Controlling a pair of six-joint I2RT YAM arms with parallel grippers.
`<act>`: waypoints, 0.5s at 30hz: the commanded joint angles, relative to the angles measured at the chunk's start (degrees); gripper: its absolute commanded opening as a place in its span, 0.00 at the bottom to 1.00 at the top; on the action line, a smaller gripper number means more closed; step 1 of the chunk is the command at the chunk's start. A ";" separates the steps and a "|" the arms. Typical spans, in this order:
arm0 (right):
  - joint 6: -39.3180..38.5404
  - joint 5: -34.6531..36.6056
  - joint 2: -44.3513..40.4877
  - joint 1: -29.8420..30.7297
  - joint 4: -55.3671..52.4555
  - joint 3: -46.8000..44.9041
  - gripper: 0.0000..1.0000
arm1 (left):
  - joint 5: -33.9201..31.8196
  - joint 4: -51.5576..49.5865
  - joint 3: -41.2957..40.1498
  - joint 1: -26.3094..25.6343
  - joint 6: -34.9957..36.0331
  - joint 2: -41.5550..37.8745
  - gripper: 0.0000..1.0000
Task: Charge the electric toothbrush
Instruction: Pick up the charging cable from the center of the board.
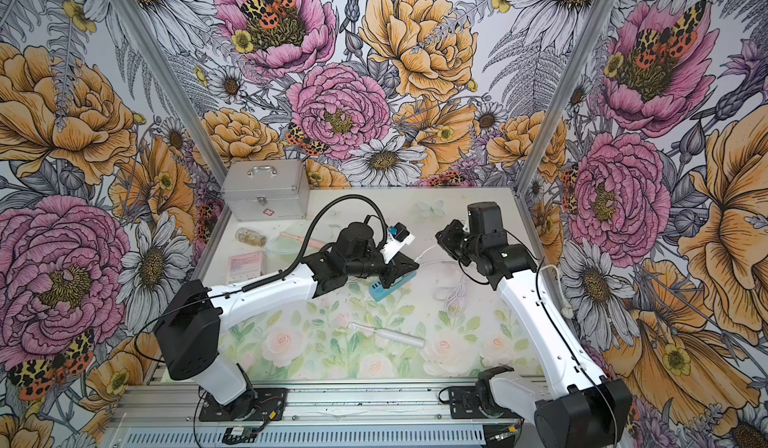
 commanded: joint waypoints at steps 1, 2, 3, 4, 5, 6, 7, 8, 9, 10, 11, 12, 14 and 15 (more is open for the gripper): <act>-5.29 -5.88 -3.36 -0.41 0.97 1.47 0.34 | 4.39 1.48 -0.76 0.82 -0.95 -2.43 0.00; -5.53 -7.38 -3.98 -0.46 1.05 1.05 0.39 | 4.90 1.46 -0.61 0.92 -1.03 -2.47 0.00; -5.71 -8.61 -4.27 -0.49 1.14 0.54 0.42 | 4.83 1.48 -0.53 1.06 -0.84 -2.53 0.00; -5.48 -10.00 -4.61 -0.36 1.12 -0.13 0.45 | 4.04 1.39 -0.38 1.02 -1.03 -2.62 0.00; -5.37 -11.13 -4.93 -0.16 1.19 -0.91 0.48 | 3.92 1.37 -0.04 0.97 -0.95 -2.65 0.00; -5.49 -11.82 -5.23 0.07 1.23 -1.54 0.50 | 3.47 0.70 0.27 1.07 -0.78 -2.68 0.00; -5.91 -12.47 -5.74 0.24 1.31 -2.19 0.52 | 3.28 0.26 0.69 0.93 -0.62 -2.64 0.00; -6.52 -13.01 -6.27 0.40 1.40 -2.84 0.53 | 3.06 0.16 0.80 0.80 -0.41 -2.78 0.00; -6.76 -13.48 -6.65 0.46 1.61 -3.36 0.55 | 2.85 -0.01 0.88 0.87 -0.27 -2.86 0.00; -6.77 -14.35 -6.86 0.66 2.26 -4.03 0.57 | 2.53 -0.17 0.85 0.86 -0.12 -2.87 0.00; -6.58 -15.30 -6.88 0.92 3.01 -4.50 0.58 | 2.43 -0.51 1.03 0.87 0.18 -2.73 0.00; -6.39 -15.94 -6.66 1.15 3.25 -4.91 0.58 | 1.94 -1.40 1.53 0.67 0.54 -2.64 0.00; -6.33 -16.48 -6.22 2.01 3.60 -5.46 0.57 | 1.56 -2.02 1.87 0.72 0.88 -2.62 0.00; -6.33 -16.02 -6.25 2.34 3.71 -5.83 0.55 | 1.24 -2.01 1.91 0.63 0.89 -2.74 0.00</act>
